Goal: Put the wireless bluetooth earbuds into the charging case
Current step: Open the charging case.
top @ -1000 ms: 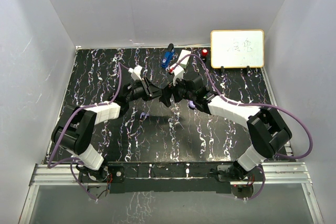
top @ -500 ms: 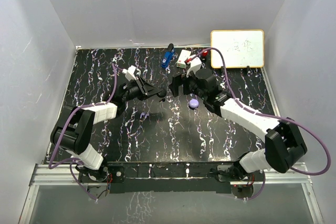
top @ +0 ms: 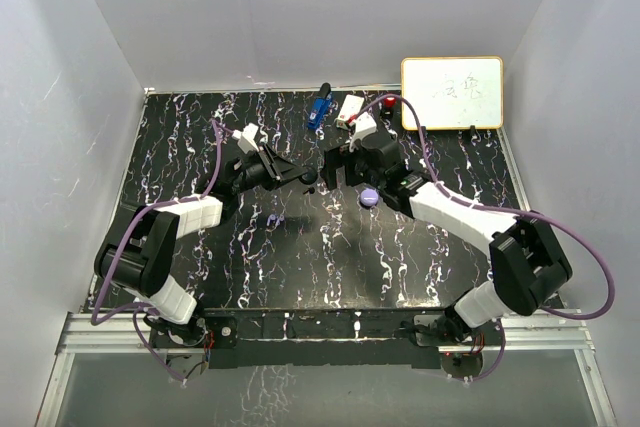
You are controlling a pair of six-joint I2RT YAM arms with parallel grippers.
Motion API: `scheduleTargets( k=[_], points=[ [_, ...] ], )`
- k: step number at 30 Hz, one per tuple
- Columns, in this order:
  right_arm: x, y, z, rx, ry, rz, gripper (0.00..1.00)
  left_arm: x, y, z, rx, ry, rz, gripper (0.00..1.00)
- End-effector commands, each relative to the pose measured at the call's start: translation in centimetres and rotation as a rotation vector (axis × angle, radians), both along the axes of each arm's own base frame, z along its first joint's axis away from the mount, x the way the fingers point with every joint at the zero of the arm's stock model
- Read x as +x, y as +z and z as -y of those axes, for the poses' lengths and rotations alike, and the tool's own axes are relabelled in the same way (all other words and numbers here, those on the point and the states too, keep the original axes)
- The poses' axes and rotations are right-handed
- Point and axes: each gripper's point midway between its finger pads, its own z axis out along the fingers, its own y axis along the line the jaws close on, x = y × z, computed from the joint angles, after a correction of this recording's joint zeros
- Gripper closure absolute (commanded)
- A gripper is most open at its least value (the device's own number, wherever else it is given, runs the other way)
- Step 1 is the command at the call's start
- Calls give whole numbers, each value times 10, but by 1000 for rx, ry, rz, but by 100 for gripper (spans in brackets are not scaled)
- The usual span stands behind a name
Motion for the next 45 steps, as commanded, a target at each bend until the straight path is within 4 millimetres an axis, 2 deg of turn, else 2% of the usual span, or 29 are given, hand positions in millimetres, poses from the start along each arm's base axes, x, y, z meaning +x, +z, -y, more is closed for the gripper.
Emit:
scheduleTargets(
  k=[1,7,19,28,36,41,45],
  points=[
    [14,38,-14,74,9,75,2,-2,28,1,-44,-16,71,100],
    [16,33,-22,83,33,53,2,-2,27,2,-48,-18,68,100],
    [17,2,-30,78,42,-9,2,-5,30,2,-69,-22,70,100],
    [20,9,-34,102,52,15,2,-8,26,2,-82,-27,56,100],
    [20,4,-38,120,59,5,2,-9,30,2,-116,-18,49,100],
    [20,3,-40,125,69,1,2,-6,38,5,-172,-19,52,100],
    [21,5,-39,125,63,7,2,-7,36,6,-235,-27,33,100]
  ],
)
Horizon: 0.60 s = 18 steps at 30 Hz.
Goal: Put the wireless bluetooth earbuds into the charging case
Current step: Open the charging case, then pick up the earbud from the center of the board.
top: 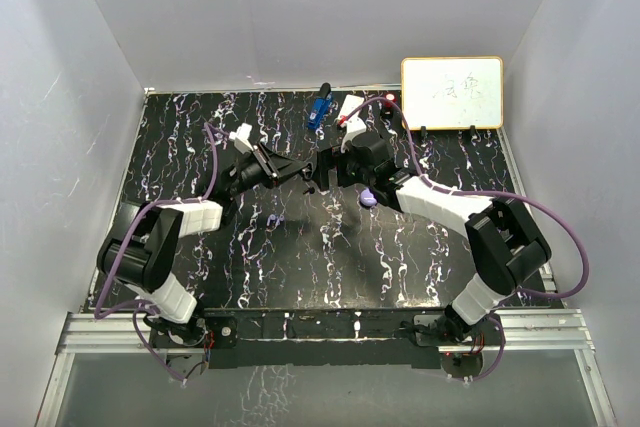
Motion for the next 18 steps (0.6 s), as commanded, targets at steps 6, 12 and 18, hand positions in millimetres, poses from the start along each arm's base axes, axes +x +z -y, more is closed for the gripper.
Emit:
scheduleTargets(
  k=[6,12,18],
  points=[
    [13,35,-2,48,-47,82,2,4,20,-19,-138,19,31,100],
    [11,14,-5,17,-41,-13,4,11,22,-41,-114,85,9,100],
    [16,-7,-17,-8,-17,-88,13,12,16,-56,-123,129,-33,100]
  ],
)
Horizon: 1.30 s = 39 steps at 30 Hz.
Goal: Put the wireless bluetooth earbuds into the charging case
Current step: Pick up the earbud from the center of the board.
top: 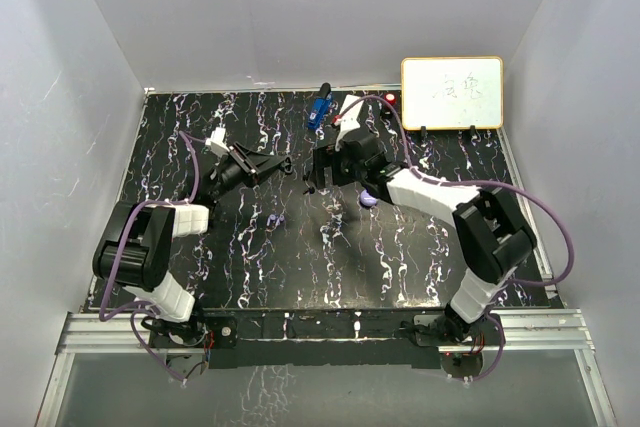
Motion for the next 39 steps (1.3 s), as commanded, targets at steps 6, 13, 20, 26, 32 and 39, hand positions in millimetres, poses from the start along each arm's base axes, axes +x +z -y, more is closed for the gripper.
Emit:
scheduleTargets(
  k=[6,13,20,26,32,39],
  points=[
    [18,-23,-22,-22,6,-95,24,-9,10,-11,-40,10,6,100],
    [23,-33,-26,-33,-4,-124,31,-10,6,-12,-28,1,2,100],
    [24,-36,-30,-33,-2,-131,40,-12,2,-12,-42,-7,-8,100],
    [22,-34,-28,-28,-20,-135,45,-12,1,-12,-37,-9,-13,100],
    [21,-33,-27,-35,-19,-130,47,-12,0,-12,-31,-8,-15,100],
    [22,-36,-29,-44,-10,-134,52,-13,0,-12,-24,-8,-16,100]
  ],
)
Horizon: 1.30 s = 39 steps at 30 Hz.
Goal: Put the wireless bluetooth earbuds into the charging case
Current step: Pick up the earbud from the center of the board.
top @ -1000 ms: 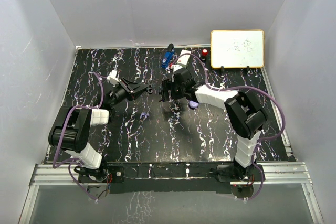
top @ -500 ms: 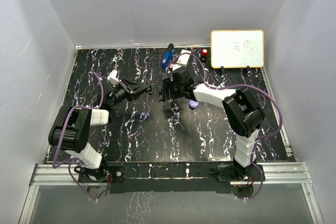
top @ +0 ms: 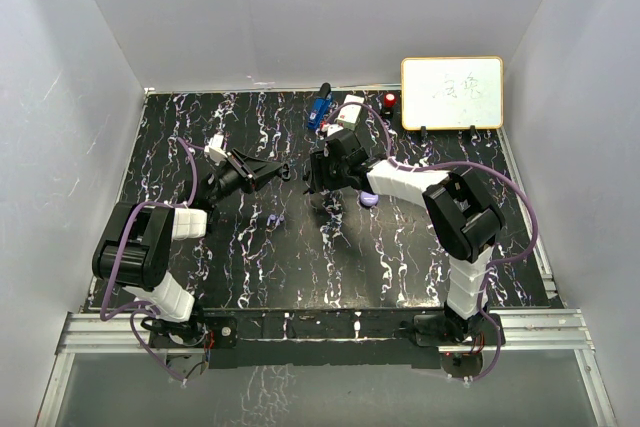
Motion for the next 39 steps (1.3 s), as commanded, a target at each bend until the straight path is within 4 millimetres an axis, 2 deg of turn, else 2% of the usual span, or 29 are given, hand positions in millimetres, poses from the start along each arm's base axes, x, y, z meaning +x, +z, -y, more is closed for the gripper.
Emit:
scheduleTargets(
  k=[1,9,17,39],
  points=[
    [14,22,-12,32,-2,61,52,-5,13,-1,0,-18,50,100],
    [19,16,-18,-14,-2,53,53,-6,14,-2,2,-17,51,100],
    [16,3,-23,-51,0,22,55,-6,14,-5,2,-14,52,100],
    [22,-17,-26,-108,-10,3,60,-4,12,-10,-9,-11,48,100]
  ],
)
